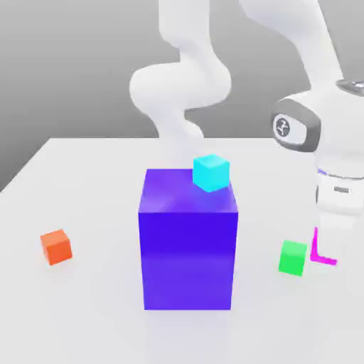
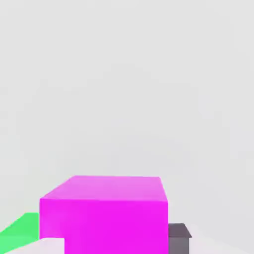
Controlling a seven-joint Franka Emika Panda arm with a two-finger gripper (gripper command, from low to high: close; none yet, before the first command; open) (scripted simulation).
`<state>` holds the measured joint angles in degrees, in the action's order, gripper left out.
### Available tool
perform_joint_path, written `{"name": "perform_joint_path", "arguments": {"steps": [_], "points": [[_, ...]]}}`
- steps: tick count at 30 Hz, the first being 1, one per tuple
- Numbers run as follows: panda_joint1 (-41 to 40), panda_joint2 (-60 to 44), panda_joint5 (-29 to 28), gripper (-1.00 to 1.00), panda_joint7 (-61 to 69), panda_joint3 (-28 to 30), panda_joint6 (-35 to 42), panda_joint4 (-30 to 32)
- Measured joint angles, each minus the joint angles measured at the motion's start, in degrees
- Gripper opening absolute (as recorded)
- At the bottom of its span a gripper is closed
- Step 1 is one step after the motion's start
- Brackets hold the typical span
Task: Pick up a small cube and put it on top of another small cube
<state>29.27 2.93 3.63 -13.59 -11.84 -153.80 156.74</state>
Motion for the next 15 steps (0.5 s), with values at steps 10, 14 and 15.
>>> {"name": "perform_joint_path", "arguments": {"steps": [10, 14, 15], "points": [[0.8, -3.8, -4.8, -1.00, -7.5, -1.1, -11.4, 7.7], [1.3, -5.6, -6.5, 1.00, -8.7, -0.4, -13.1, 7.6], [1.7, -5.6, -6.5, 1.00, -8.7, -0.4, -13.1, 7.6]]}}
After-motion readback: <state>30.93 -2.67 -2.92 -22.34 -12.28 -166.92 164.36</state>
